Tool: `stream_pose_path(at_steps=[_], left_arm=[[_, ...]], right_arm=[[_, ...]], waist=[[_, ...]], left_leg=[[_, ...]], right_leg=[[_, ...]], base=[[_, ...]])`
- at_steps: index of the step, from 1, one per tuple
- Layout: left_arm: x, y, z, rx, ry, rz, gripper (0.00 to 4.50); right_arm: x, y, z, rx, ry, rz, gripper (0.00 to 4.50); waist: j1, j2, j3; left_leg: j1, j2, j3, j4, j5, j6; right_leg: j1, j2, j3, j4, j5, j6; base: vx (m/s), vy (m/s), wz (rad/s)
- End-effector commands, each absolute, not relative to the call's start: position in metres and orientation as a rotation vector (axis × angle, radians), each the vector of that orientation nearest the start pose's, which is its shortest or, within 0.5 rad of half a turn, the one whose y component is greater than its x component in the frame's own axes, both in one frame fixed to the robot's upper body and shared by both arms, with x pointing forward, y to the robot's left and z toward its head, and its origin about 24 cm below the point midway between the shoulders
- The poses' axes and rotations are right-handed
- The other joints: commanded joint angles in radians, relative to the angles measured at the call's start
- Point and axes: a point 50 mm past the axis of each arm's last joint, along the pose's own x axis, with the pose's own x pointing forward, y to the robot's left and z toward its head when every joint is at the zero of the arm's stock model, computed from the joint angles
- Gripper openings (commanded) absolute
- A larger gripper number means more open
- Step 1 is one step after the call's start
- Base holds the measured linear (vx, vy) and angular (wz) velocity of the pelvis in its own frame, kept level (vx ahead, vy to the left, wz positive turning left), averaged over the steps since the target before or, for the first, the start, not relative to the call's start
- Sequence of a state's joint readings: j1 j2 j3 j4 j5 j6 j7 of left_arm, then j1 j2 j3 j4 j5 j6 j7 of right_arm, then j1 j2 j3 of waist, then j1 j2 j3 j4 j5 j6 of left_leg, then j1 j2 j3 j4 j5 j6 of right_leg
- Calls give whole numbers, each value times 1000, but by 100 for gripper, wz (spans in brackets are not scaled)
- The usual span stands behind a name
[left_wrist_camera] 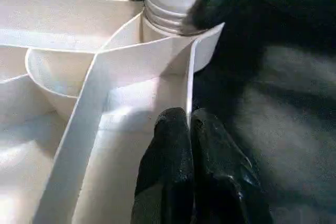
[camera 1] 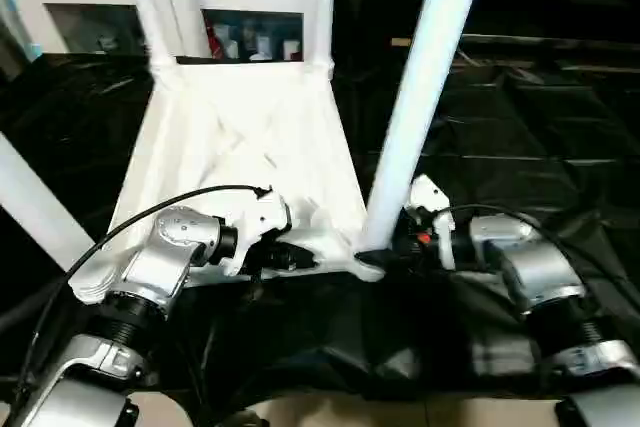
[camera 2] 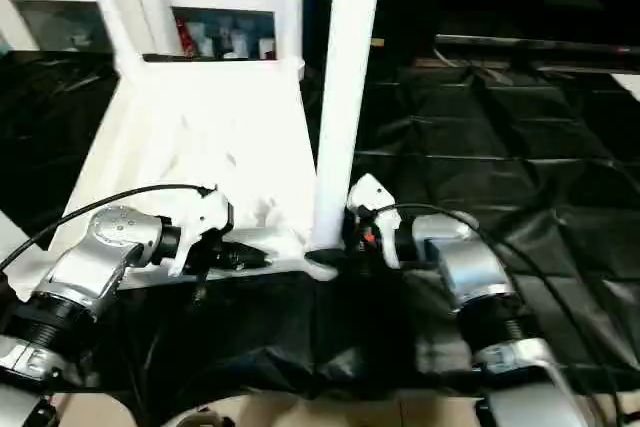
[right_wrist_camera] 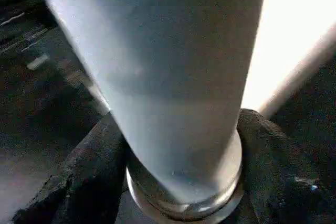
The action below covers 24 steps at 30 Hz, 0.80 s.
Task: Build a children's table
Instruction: Rotate leg to tighten
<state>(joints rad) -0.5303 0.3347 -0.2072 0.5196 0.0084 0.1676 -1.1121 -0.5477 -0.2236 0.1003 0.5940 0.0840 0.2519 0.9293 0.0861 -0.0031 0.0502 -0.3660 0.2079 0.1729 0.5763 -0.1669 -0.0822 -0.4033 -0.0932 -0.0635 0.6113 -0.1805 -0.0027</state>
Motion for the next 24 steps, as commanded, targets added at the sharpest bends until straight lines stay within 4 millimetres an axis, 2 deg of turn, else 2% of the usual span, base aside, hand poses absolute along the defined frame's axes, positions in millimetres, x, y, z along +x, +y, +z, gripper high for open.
stream_pose_path(at_steps=[1,3,4,5,8,9,10,11,12,13,14,16,19,21,24], left_arm=[[323,102,65,288,306,-1206,0],[326,98,65,285,299,-1175,0],[328,94,65,280,294,-1149,0],[330,87,66,275,286,-1115,0],[331,71,67,249,267,-1071,0],[331,67,68,243,261,-1066,0],[330,64,68,238,257,-1076,0],[329,62,68,235,254,-1083,0],[329,62,68,235,254,-1083,0],[328,61,68,234,249,-1090,0],[327,60,68,235,246,-1100,0],[325,63,69,243,240,-1120,0],[322,71,68,252,246,-1157,0],[317,81,67,260,252,-1215,0],[314,88,66,275,254,-1258,0]], right_arm=[[327,-100,26,-48,427,871,269],[329,-97,24,-27,430,814,269],[331,-93,22,-8,431,762,269],[333,-88,20,21,437,708,269],[335,-72,20,38,422,639,269],[335,-67,21,27,410,654,269],[334,-63,22,20,396,679,269],[334,-61,23,15,386,694,304],[334,-61,23,15,386,694,339],[333,-59,24,25,373,711,339],[333,-58,26,40,367,725,339],[332,-58,27,51,361,763,375],[329,-63,30,10,354,851,396],[325,-71,34,-32,343,983,396],[322,-80,38,-68,341,1075,396]], waist=[[-5,4,-56],[-14,-1,-57],[-17,5,-58],[-21,2,-57],[-24,5,-59],[-25,4,-62],[-23,9,-63],[-23,7,-65],[-22,8,-66],[-23,7,-66],[-23,3,-65],[-22,7,-65],[-22,8,-64],[-21,7,-63],[-21,3,-65]], left_leg=[[8,14,-3,-76,-299,-30],[10,12,-6,-76,-326,-34],[15,12,-7,-75,-331,-31],[15,12,-4,-73,-332,-28],[11,12,-4,-74,-312,-24],[7,12,-3,-72,-294,-17],[7,12,-3,-72,-286,-14],[5,11,-1,-69,-270,-4],[4,11,0,-69,-261,0],[3,11,0,-68,-247,8],[1,10,1,-68,-244,12],[3,11,2,-68,-248,19],[4,13,0,-70,-261,21],[2,13,1,-70,-265,27],[2,15,2,-68,-252,37]], right_leg=[[41,-50,35,-90,-399,-157],[41,-49,32,-97,-445,-134],[35,-48,34,-98,-436,-135],[32,-45,36,-99,-425,-139],[35,-43,35,-95,-383,-150],[40,-42,35,-90,-333,-162],[41,-41,35,-88,-314,-165],[42,-40,36,-85,-274,-174],[43,-41,35,-83,-256,-180],[45,-39,35,-80,-228,-187],[46,-39,35,-80,-225,-189],[46,-40,35,-81,-231,-194],[47,-41,35,-82,-243,-192],[48,-40,35,-82,-241,-192],[49,-40,35,-78,-211,-205]], base=[[0,0,0],[0,0,0],[0,0,0],[0,0,0],[0,0,0],[0,0,0],[0,0,0],[0,0,0],[0,0,0],[0,0,0],[0,0,0],[0,0,0],[0,0,0],[0,0,0],[0,0,0]])
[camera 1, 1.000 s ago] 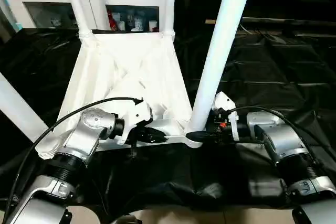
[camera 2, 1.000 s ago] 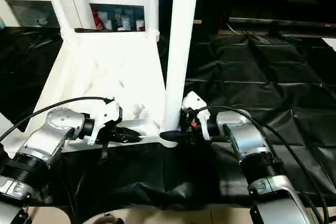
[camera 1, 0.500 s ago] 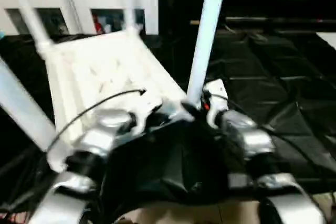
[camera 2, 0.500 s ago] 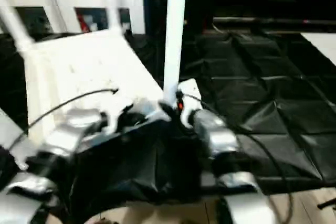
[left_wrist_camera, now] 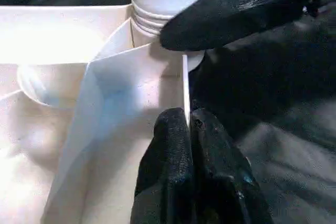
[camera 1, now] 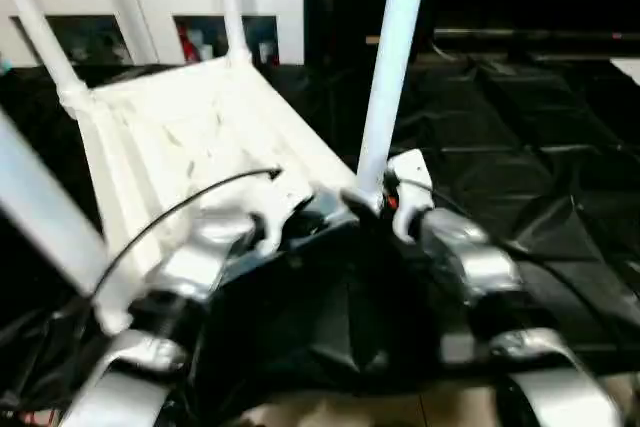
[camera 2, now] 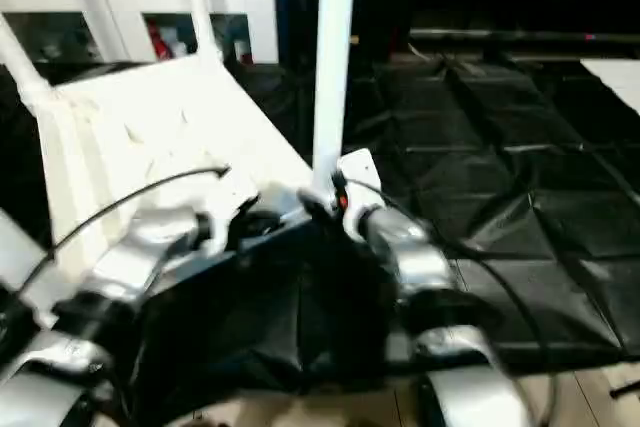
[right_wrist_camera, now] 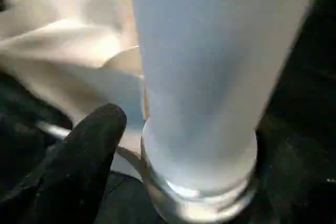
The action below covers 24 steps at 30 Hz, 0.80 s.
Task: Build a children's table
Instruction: Rotate leg to tighten
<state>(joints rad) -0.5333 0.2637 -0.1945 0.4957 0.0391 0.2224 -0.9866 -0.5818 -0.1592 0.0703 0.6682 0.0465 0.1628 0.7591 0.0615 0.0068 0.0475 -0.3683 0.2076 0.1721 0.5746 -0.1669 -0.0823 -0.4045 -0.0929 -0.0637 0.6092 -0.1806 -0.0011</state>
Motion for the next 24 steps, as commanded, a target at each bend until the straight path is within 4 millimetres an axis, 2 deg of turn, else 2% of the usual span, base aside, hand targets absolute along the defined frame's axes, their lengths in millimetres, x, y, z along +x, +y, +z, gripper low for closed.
stream_pose_path(at_steps=[1,4,10,11,14,16,17,19,21,23,24], left_arm=[[314,89,67,276,254,-1265,0],[311,97,68,289,258,-1315,0],[307,110,69,307,285,-1371,0],[306,114,69,305,293,-1386,0],[304,118,68,304,323,-1428,0],[302,119,68,300,335,-1445,0],[302,119,69,301,335,-1446,0],[302,119,68,304,342,-1448,0],[302,119,68,305,345,-1451,0],[302,118,67,303,347,-1454,0],[301,118,67,302,348,-1456,0]], right_arm=[[321,-81,39,-71,342,1089,396],[317,-93,44,-91,354,1186,396],[312,-106,48,-129,387,1295,396],[309,-108,49,-134,397,1327,396],[303,-111,50,-107,430,1395,396],[301,-112,49,-91,444,1410,371],[301,-112,49,-89,446,1408,363],[300,-112,47,-91,453,1410,352],[299,-112,47,-93,454,1418,322],[298,-111,48,-92,457,1426,318],[297,-111,48,-86,462,1434,299]], waist=[[4,-5,-62],[15,-5,-61],[29,-6,-61],[30,2,-60],[36,0,-63],[41,-6,-63],[43,-2,-61],[46,-4,-61],[47,-4,-61],[48,-7,-62],[48,-8,-62]], left_leg=[[5,16,3,-66,-243,40],[6,19,5,-65,-240,47],[9,21,6,-66,-245,37],[11,21,6,-66,-254,33],[10,21,6,-64,-235,40],[10,23,6,-65,-234,43],[11,23,6,-65,-238,39],[12,22,7,-65,-242,31],[12,22,6,-66,-247,24],[12,22,6,-66,-236,24],[11,21,7,-65,-228,26]], right_leg=[[50,-40,36,-73,-196,-216],[51,-40,36,-71,-186,-226],[48,-41,37,-69,-198,-225],[46,-40,37,-72,-197,-227],[50,-39,36,-65,-155,-239],[50,-42,36,-64,-155,-244],[48,-43,36,-65,-170,-245],[47,-44,37,-68,-193,-239],[47,-44,37,-69,-207,-231],[48,-44,37,-68,-198,-229],[48,-43,38,-67,-192,-228]], base=[[0,0,0],[0,0,0],[0,0,0],[0,0,0],[0,0,0],[0,0,0],[0,0,0],[0,0,0],[0,0,0],[0,0,0],[0,0,0]])
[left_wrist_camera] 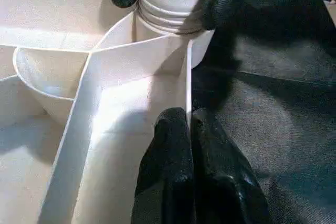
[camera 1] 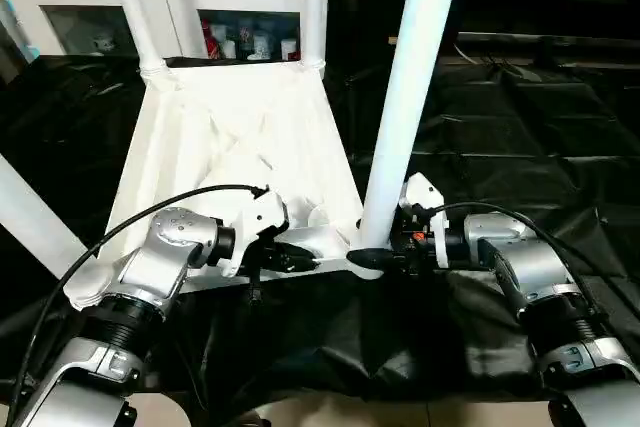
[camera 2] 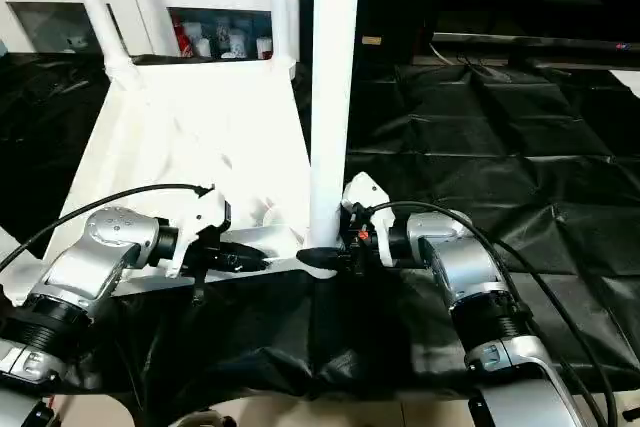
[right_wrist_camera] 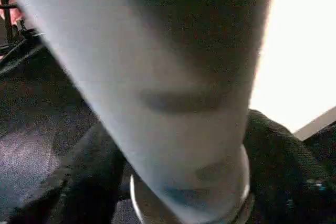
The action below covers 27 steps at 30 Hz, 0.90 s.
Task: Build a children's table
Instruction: Rotate leg to tighten
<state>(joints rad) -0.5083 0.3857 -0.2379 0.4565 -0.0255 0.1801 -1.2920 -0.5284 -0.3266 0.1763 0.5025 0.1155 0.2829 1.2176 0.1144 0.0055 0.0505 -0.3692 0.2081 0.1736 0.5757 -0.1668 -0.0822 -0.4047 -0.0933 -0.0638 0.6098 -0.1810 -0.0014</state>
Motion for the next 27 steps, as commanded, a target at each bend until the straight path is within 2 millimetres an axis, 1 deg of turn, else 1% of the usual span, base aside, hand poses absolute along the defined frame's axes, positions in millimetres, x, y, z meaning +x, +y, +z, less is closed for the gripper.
stream_pose_path(at_steps=[1,3,5,7,8,9,10,11,12,13,14,15,17,18,19,21,22,23,24,25,26,27], left_arm=[[301,118,67,301,346,-1454,0],[302,117,66,300,345,-1447,0],[305,116,66,298,342,-1400,0],[310,113,67,292,331,-1347,0],[312,113,68,289,328,-1323,0],[317,110,69,285,322,-1269,0],[317,110,69,285,322,-1265,0],[320,108,69,285,318,-1234,0],[324,104,69,283,313,-1198,0],[325,102,69,280,311,-1181,0],[326,102,69,280,311,-1177,0],[329,98,70,279,303,-1144,0],[334,87,72,272,283,-1082,0],[336,81,73,263,273,-1062,0],[336,74,75,249,262,-1052,0],[336,69,76,236,254,-1050,0],[334,62,76,224,246,-1073,0],[334,62,76,224,246,-1073,0],[332,57,77,222,242,-1096,0],[332,57,77,222,242,-1096,0],[330,56,77,223,244,-1113,0],[329,57,76,225,246,-1124,0]], right_arm=[[295,-110,48,-81,466,1441,288],[293,-109,46,-77,471,1446,277],[293,-108,43,-80,465,1422,271],[295,-106,40,-71,451,1366,263],[297,-105,39,-73,440,1332,262],[306,-102,34,-65,426,1191,262],[307,-102,33,-64,426,1178,262],[312,-100,30,-52,422,1090,261],[317,-98,27,-27,422,990,261],[319,-97,25,-13,425,941,261],[320,-96,24,-9,426,929,261],[322,-94,22,11,432,865,260],[327,-88,17,42,446,747,260],[328,-83,15,56,457,706,260],[328,-77,14,65,462,688,260],[328,-71,14,62,455,690,260],[328,-62,17,37,426,725,260],[328,-62,17,37,426,725,260],[328,-55,20,50,401,762,260],[328,-55,20,50,401,762,260],[328,-53,24,83,388,794,316],[328,-53,26,101,381,817,329]], waist=[[-3,-7,-65],[-2,-6,-65],[-2,-9,-65],[-2,-8,-63],[-3,-10,-61],[-4,-10,-61],[-10,-10,-58],[-11,-10,-57],[-15,-13,-57],[-23,-10,-55],[-28,-12,-55],[-31,-11,-56],[-33,-11,-57],[-35,-11,-57],[-34,-10,-59],[-34,-10,-60],[-31,-11,-61],[-30,-11,-63],[-30,-11,-64],[-30,-1,-64],[-31,-5,-64],[-29,-4,-65]], left_leg=[[12,21,5,-66,-219,29],[11,21,5,-65,-212,32],[11,21,5,-65,-217,31],[12,21,6,-66,-230,27],[13,20,5,-68,-244,20],[14,20,4,-68,-250,17],[11,17,3,-70,-263,5],[13,16,1,-72,-273,-1],[14,15,0,-73,-286,-10],[16,15,-2,-75,-308,-20],[17,14,-4,-75,-317,-23],[15,13,-5,-76,-320,-22],[18,14,-4,-74,-319,-20],[16,13,-4,-74,-312,-21],[16,14,-4,-75,-303,-20],[16,14,-1,-73,-295,-17],[12,13,-1,-72,-281,-10],[10,14,-1,-72,-270,-8],[7,13,-1,-72,-252,-4],[9,12,1,-70,-247,0],[7,12,1,-70,-244,2],[7,12,1,-69,-236,8]], right_leg=[[49,-42,37,-66,-181,-227],[49,-42,37,-65,-173,-226],[48,-44,37,-66,-187,-224],[46,-45,38,-70,-217,-218],[44,-46,38,-74,-247,-211],[45,-47,38,-76,-265,-205],[43,-49,38,-81,-311,-190],[43,-50,37,-84,-344,-180],[41,-49,36,-88,-386,-163],[37,-50,36,-93,-422,-152],[37,-49,35,-95,-436,-146],[39,-49,34,-97,-448,-135],[34,-48,36,-98,-439,-132],[34,-47,36,-96,-425,-136],[34,-47,36,-95,-404,-141],[35,-45,37,-92,-367,-150],[38,-45,37,-89,-337,-154],[40,-46,37,-86,-317,-158],[43,-44,37,-82,-281,-165],[42,-42,37,-83,-250,-173],[44,-42,37,-80,-238,-177],[47,-41,37,-78,-222,-183]], base=[[0,0,0],[0,0,0],[0,0,0],[0,0,0],[0,0,0],[0,0,0],[0,0,0],[0,0,0],[0,0,0],[0,0,0],[0,0,0],[0,0,0],[0,0,0],[0,0,0],[0,0,0],[0,0,0],[0,0,0],[0,0,0],[0,0,0],[0,0,0],[0,0,0],[0,0,0]])
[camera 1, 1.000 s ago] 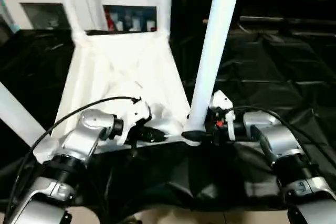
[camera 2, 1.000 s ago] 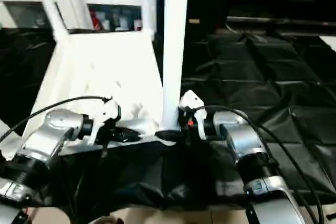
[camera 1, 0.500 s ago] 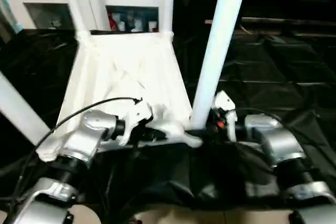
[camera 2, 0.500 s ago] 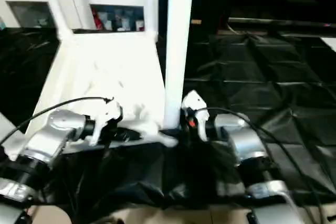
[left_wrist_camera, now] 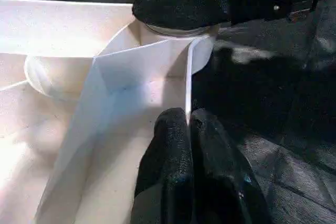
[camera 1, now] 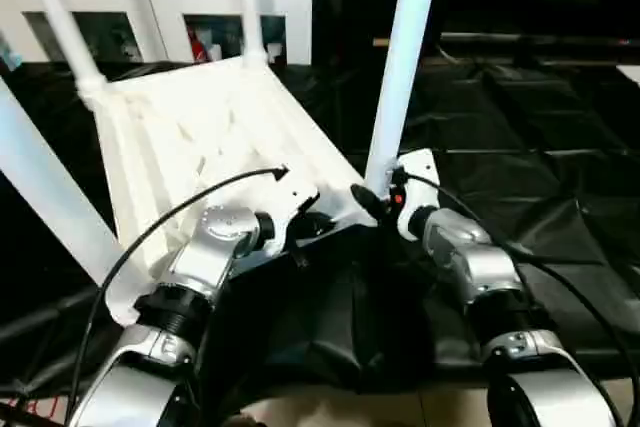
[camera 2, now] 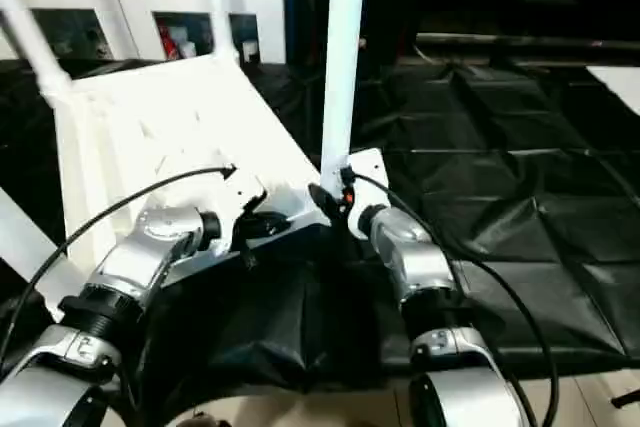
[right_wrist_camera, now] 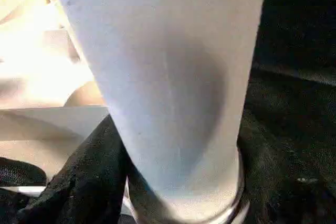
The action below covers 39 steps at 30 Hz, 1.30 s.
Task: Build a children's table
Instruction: Rotate leg to tighten
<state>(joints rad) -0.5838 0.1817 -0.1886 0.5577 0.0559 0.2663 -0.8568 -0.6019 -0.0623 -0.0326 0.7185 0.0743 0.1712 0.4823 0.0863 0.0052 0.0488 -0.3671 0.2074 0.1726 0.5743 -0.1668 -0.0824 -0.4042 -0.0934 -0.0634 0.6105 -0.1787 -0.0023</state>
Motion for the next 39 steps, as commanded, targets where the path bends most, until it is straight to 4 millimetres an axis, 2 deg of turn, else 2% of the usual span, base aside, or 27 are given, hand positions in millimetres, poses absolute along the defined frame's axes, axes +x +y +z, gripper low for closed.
stream_pose_path(at_steps=[1,4,5,6,7,12,16,19,23,25,26,35,38,39], left_arm=[[329,58,76,227,247,-1133,0],[326,63,75,235,254,-1162,0],[325,66,74,236,261,-1173,0],[323,73,73,249,278,-1208,0],[323,74,72,251,280,-1213,0],[317,86,72,260,302,-1296,0],[308,102,73,277,332,-1414,0],[305,107,72,286,351,-1442,0],[302,114,71,293,372,-1463,0],[301,117,71,292,379,-1470,0],[301,117,71,292,379,-1470,0],[299,117,69,288,382,-1468,0],[304,114,70,288,361,-1422,0],[309,111,71,278,344,-1368,0]], right_arm=[[327,-53,27,101,377,832,329],[325,-56,29,67,369,899,350],[323,-58,30,44,367,943,366],[316,-63,31,-6,364,1076,366],[315,-64,32,-12,365,1094,366],[307,-83,34,-67,392,1229,366],[303,-104,38,-123,423,1326,366],[301,-109,39,-133,440,1352,366],[295,-115,41,-136,473,1417,366],[291,-117,42,-131,500,1458,345],[291,-117,42,-131,500,1458,345],[285,-114,39,-117,522,1490,278],[287,-111,38,-114,504,1444,275],[293,-108,35,-104,472,1359,274]], waist=[[-1,-3,-63],[-2,-2,-62],[-1,-2,-62],[1,-2,-62],[1,-2,-62],[3,-1,-65],[11,1,-63],[14,0,-63],[20,-2,-60],[23,-3,-61],[24,-6,-61],[25,-6,-62],[26,-6,-63],[25,-8,-62]], left_leg=[[5,13,2,-68,-241,12],[7,13,1,-70,-258,11],[8,14,1,-69,-260,12],[6,14,0,-69,-262,18],[6,14,0,-69,-262,18],[6,18,2,-65,-227,35],[8,20,6,-63,-225,44],[8,22,6,-64,-232,45],[11,22,5,-67,-259,30],[11,23,5,-67,-252,30],[10,22,5,-66,-247,32],[10,22,5,-66,-235,28],[10,21,5,-65,-229,28],[9,21,5,-65,-232,26]], right_leg=[[46,-41,36,-78,-224,-187],[47,-42,36,-81,-249,-185],[47,-42,36,-81,-249,-185],[51,-41,34,-81,-245,-182],[51,-41,34,-81,-245,-182],[52,-39,35,-70,-158,-221],[50,-39,35,-68,-147,-240],[50,-40,35,-66,-151,-242],[49,-42,36,-71,-206,-230],[48,-42,37,-71,-211,-224],[49,-42,37,-71,-208,-223],[47,-43,37,-70,-209,-223],[48,-43,37,-69,-202,-222],[47,-44,37,-71,-211,-220]], base=[[0,0,0],[0,0,0],[0,0,0],[0,0,0],[0,0,0],[0,0,0],[0,0,0],[0,0,0],[0,0,0],[0,0,0],[0,0,0],[0,0,0],[0,0,0],[0,0,0]])
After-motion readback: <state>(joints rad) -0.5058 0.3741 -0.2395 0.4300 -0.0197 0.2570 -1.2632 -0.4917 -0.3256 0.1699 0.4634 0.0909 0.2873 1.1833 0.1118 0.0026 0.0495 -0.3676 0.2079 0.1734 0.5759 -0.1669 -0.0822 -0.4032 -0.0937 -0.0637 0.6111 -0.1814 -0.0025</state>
